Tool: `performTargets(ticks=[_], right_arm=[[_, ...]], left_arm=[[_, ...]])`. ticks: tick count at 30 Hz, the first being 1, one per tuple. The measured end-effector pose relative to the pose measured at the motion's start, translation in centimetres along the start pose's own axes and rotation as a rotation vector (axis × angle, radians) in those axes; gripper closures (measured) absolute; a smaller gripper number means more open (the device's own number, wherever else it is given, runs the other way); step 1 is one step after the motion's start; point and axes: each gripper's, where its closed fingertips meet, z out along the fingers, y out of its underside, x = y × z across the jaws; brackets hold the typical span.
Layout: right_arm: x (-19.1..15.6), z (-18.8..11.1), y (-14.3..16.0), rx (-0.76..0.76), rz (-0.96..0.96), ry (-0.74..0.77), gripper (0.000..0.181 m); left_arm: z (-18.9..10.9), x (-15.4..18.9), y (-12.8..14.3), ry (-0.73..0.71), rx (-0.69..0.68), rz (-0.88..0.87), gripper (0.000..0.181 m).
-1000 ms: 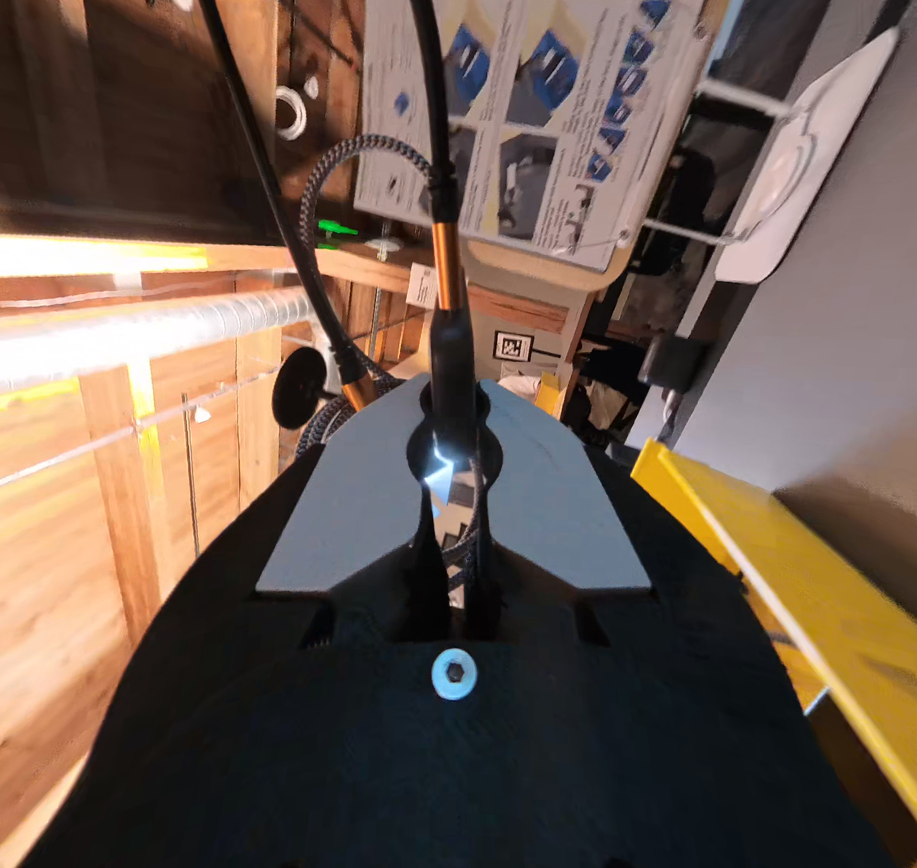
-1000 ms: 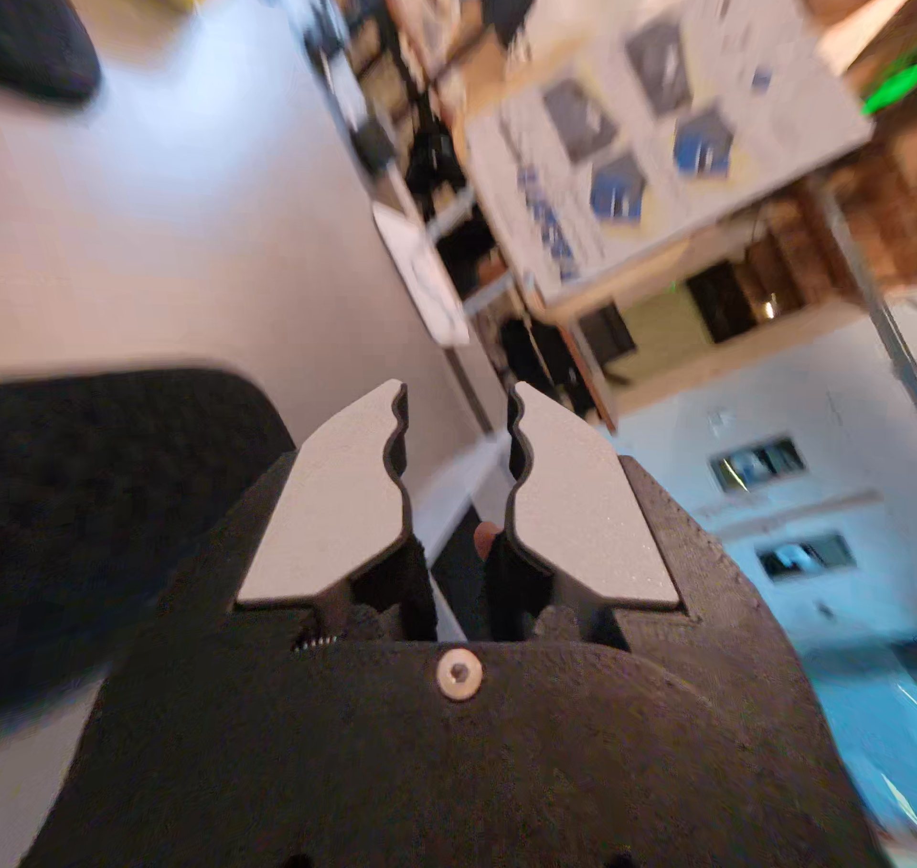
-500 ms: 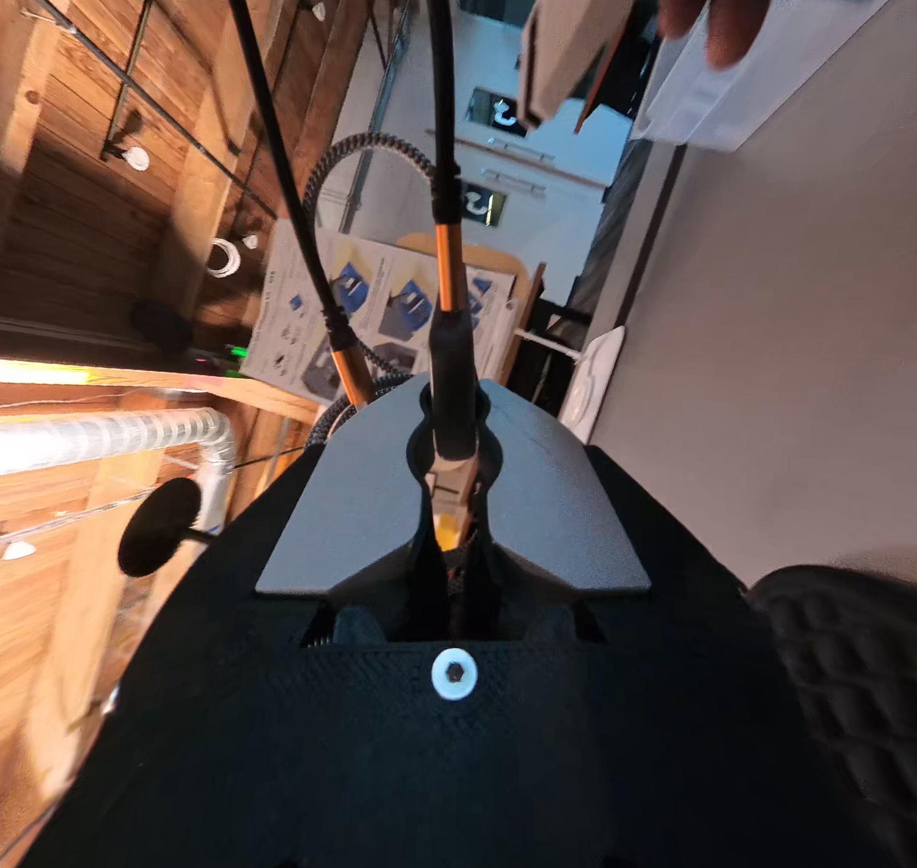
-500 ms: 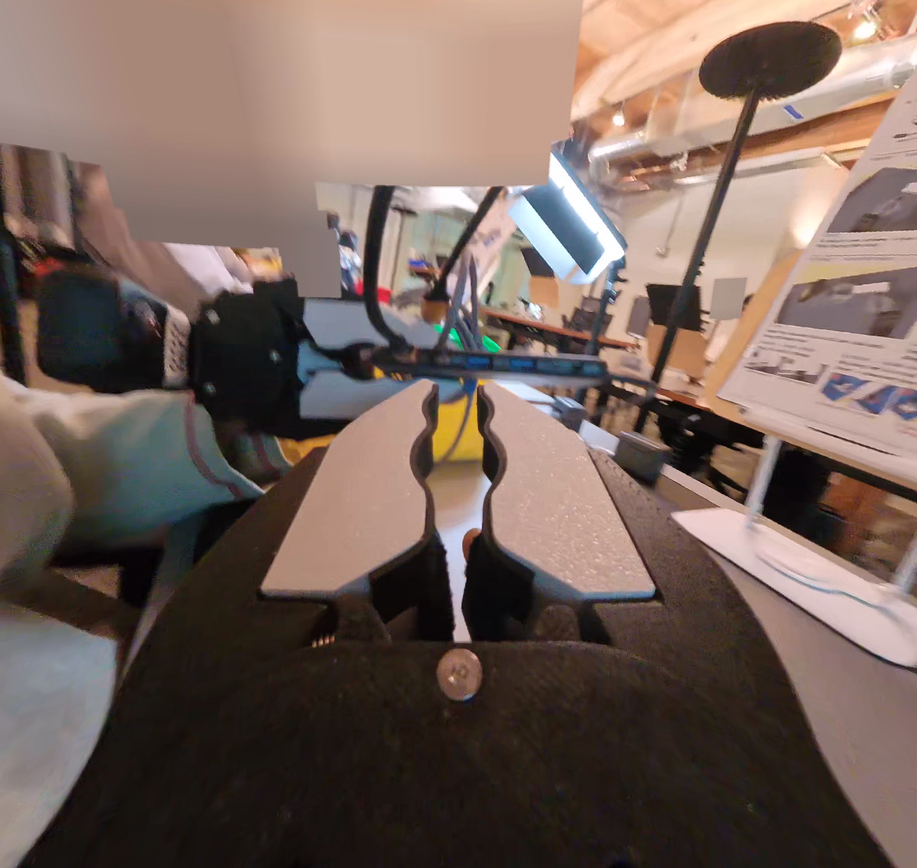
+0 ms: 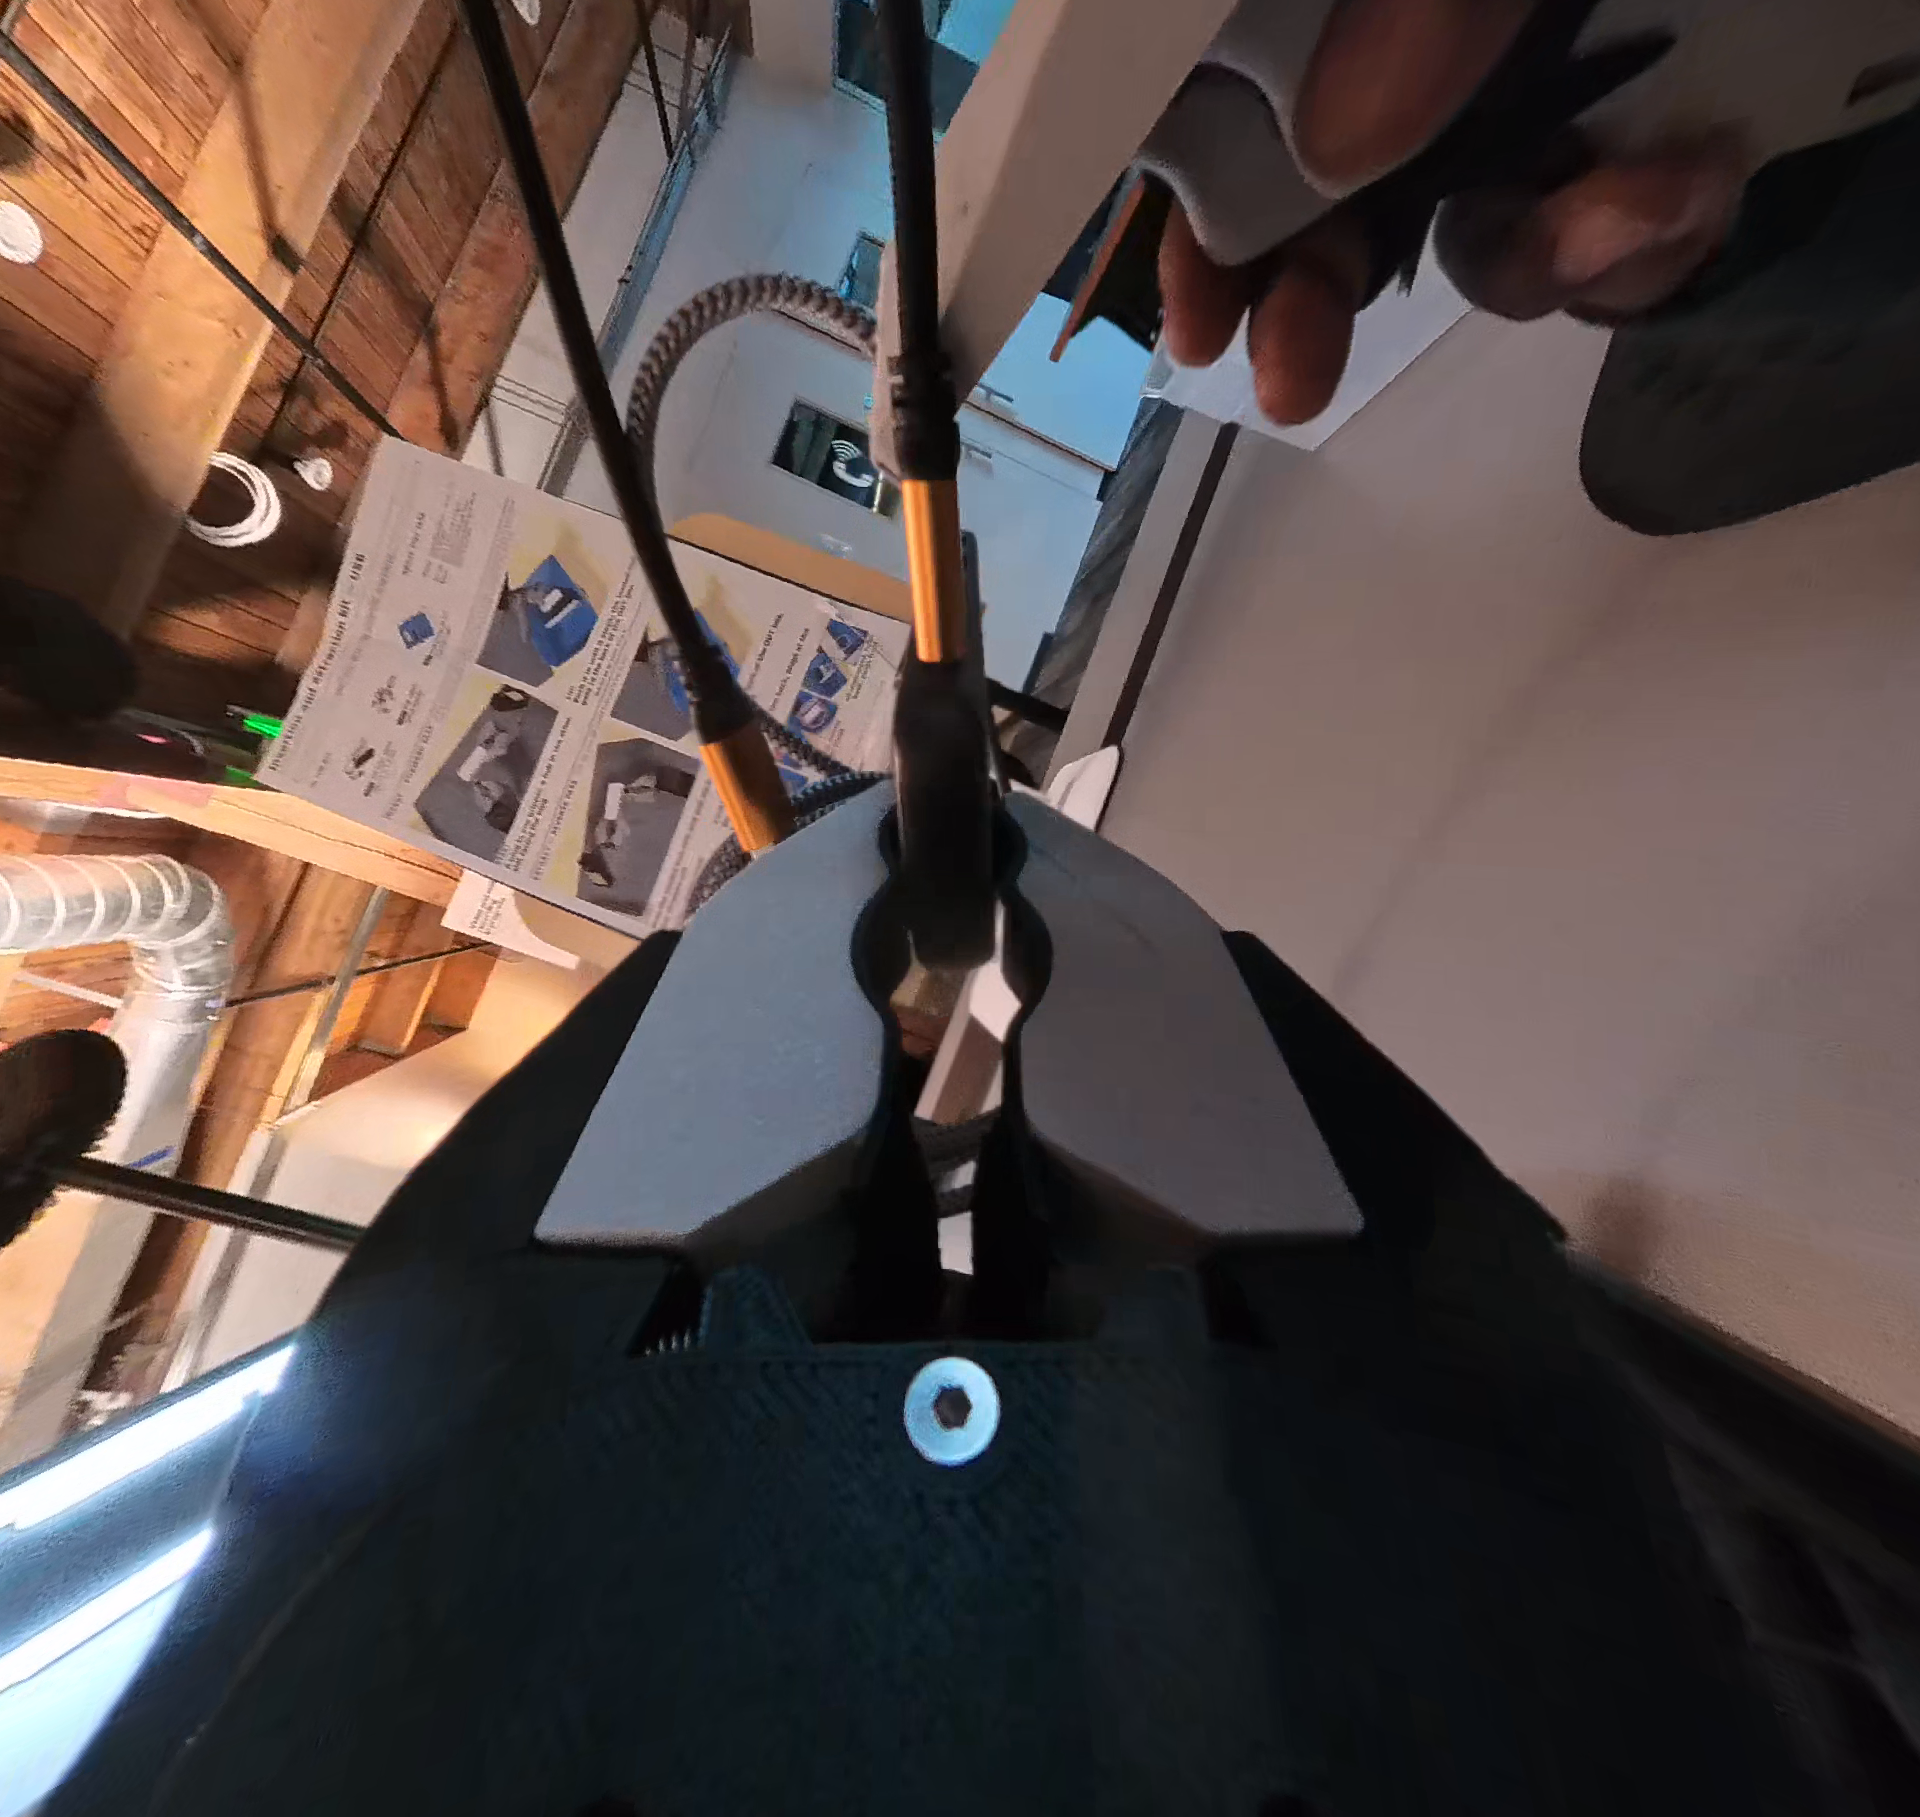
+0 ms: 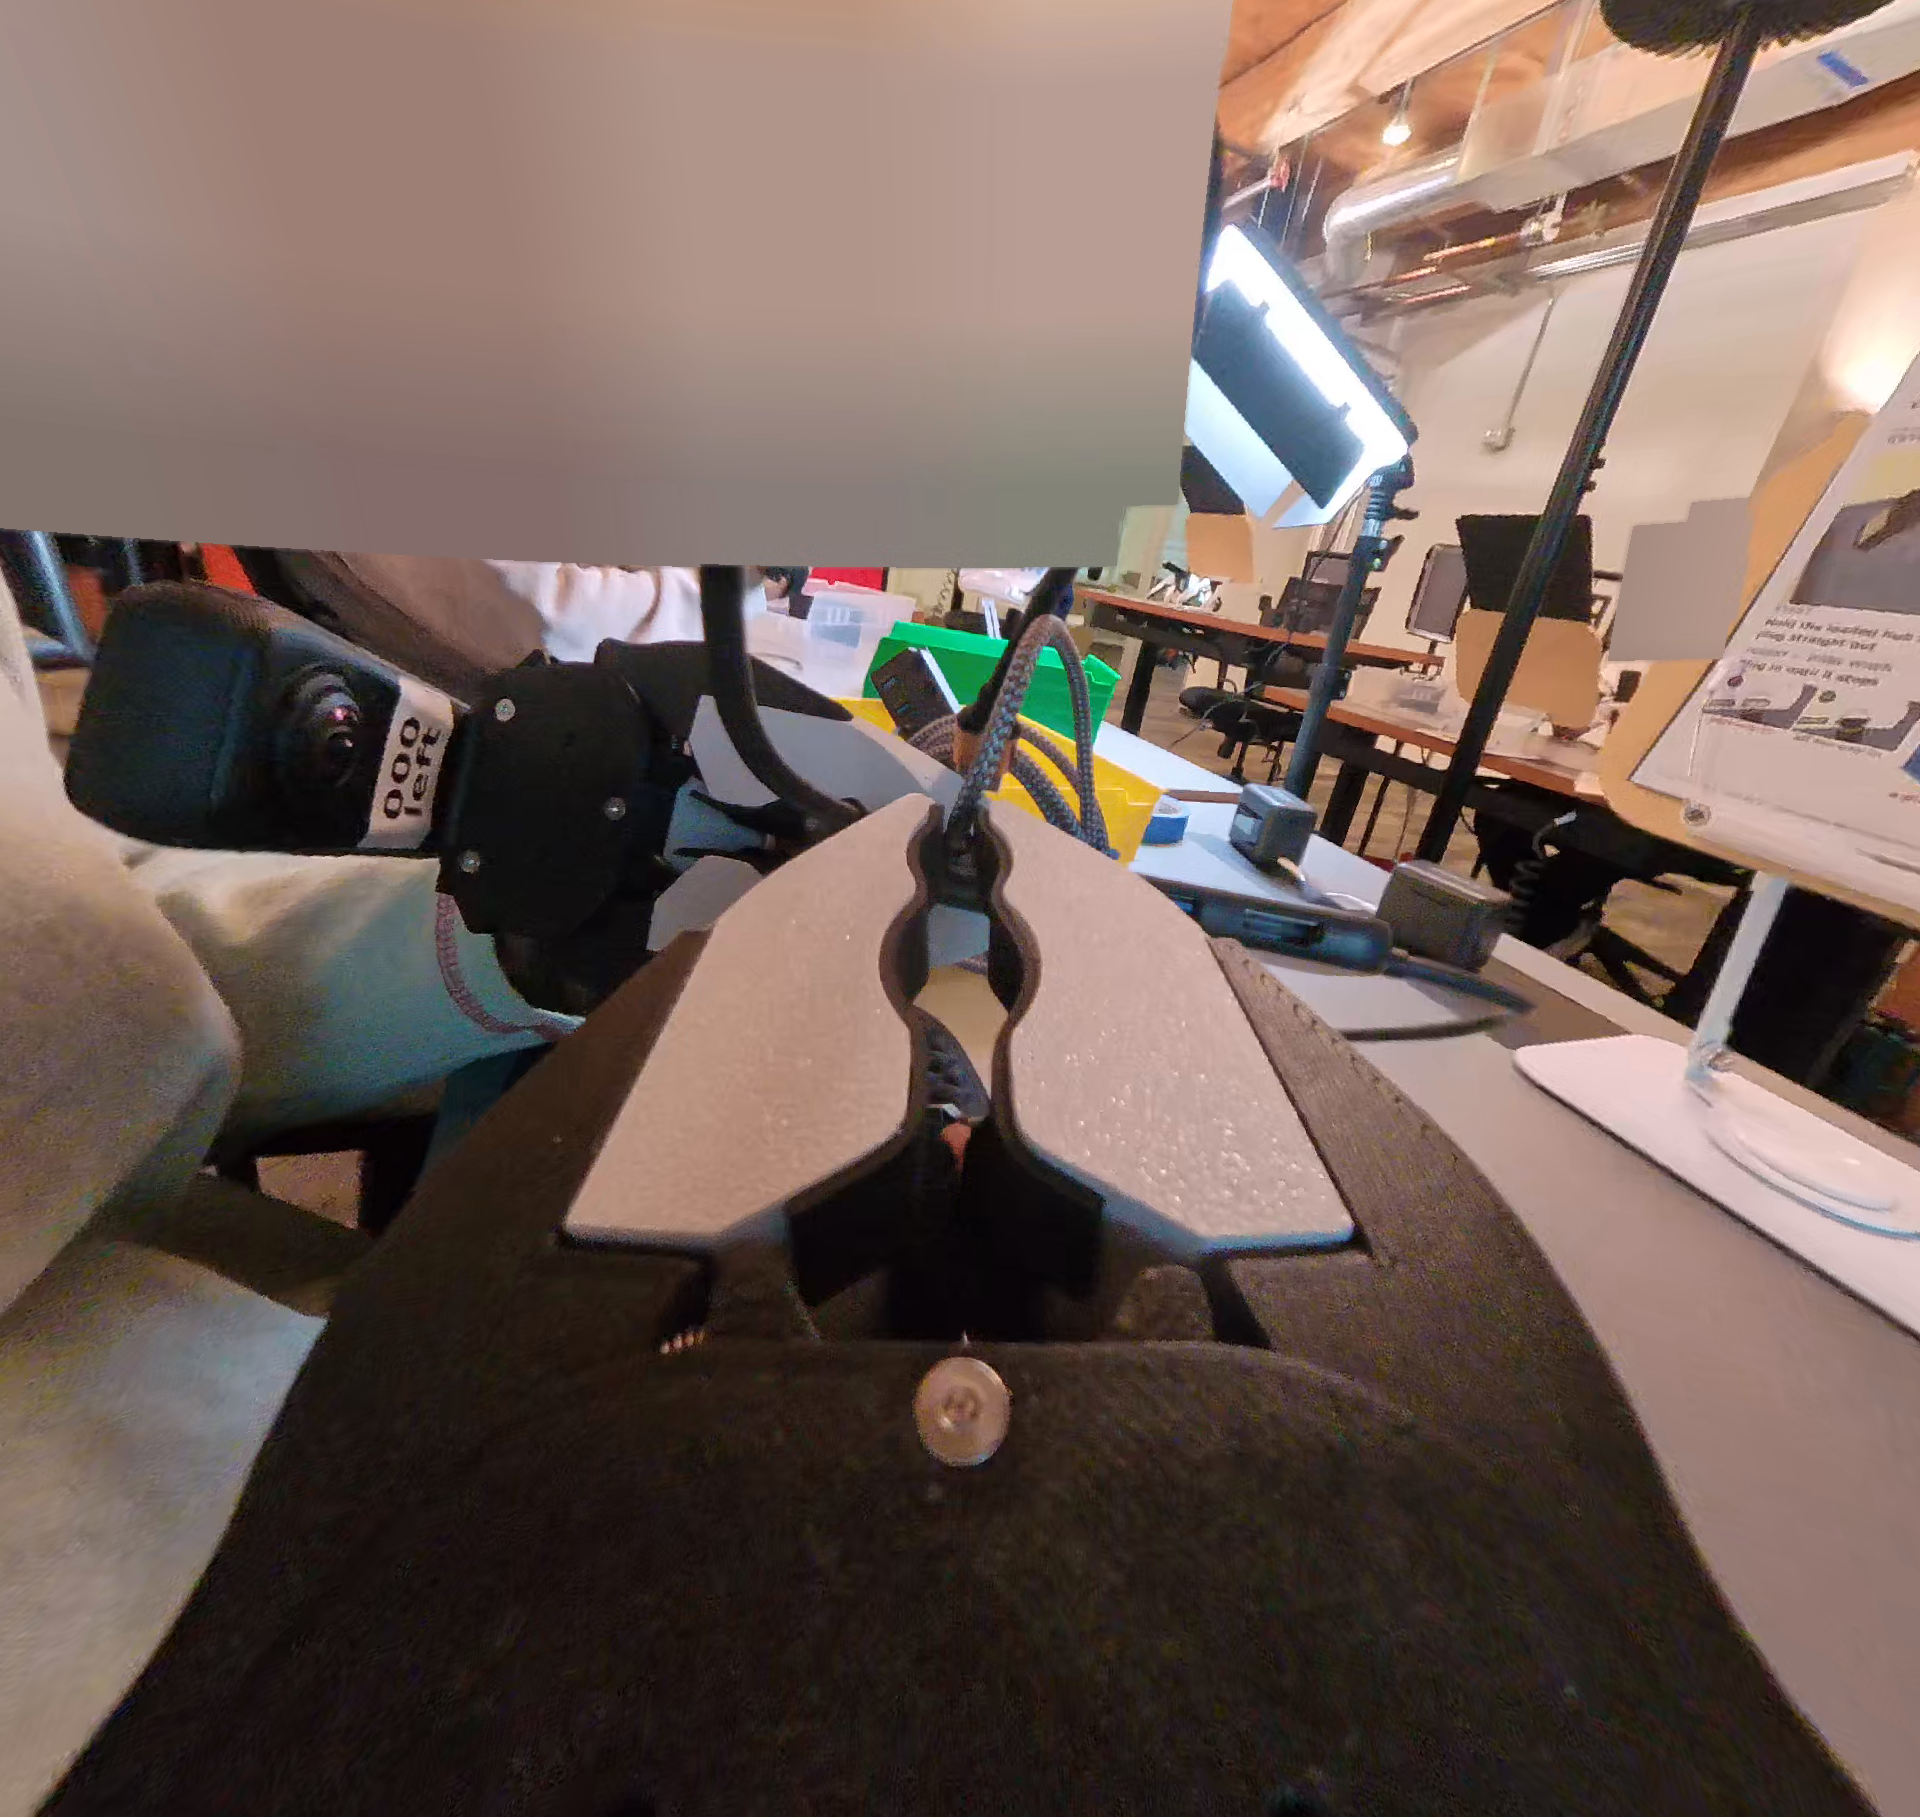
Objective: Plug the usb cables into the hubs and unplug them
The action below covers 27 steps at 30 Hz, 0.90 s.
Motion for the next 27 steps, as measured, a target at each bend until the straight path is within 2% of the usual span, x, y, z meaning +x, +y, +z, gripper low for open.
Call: performTargets(ticks=[3,6,12,13,14,16,19,22,24,25,27], right_arm=[[0.1,0.3,-0.5,-0.034,-0.12,0.016,0.175],[0.3,0.7,-1.2,-0.048,-0.188,0.019,0.178],[1.9,0.3,-3.0,0.028,-0.135,0.039,0.178],[2.2,0.2,-3.0,0.029,-0.118,0.052,0.178],[2.5,0.2,-3.0,0.024,-0.103,0.061,0.178],[2.5,0.4,-2.7,0.008,-0.07,0.068,0.177],[2.0,1.2,-1.9,-0.01,0.007,0.039,0.178],[1.4,1.8,-1.5,-0.011,0.1,-0.004,0.179],[1.1,2.1,-1.3,-0.017,0.14,-0.02,0.179],[1.1,2.2,-1.1,-0.027,0.144,-0.013,0.179],[1.6,2.2,-0.4,-0.084,0.088,0.037,0.179]], left_arm=[[0.1,0.4,-0.2,0.03,0.031,-0.117,0.168],[0.3,1.3,-1.1,0.115,0.103,-0.335,0.165],[-0.2,1.7,-3.1,0.366,0.339,-1.012,0.149],[-0.2,1.4,-3.0,0.37,0.367,-1.099,0.147],[0.0,1.2,-2.7,0.343,0.374,-1.127,0.147],[0.4,1.2,-2.5,0.268,0.365,-1.035,0.147],[0.4,1.3,-3.8,0.236,0.404,-0.934,0.146],[0.5,0.8,-4.2,0.264,0.465,-1.065,0.15],[0.4,0.7,-4.3,0.299,0.497,-1.129,0.165],[0.3,0.8,-4.3,0.308,0.496,-1.133,0.168],[0.8,1.4,-3.7,0.305,0.407,-1.117,0.168]])
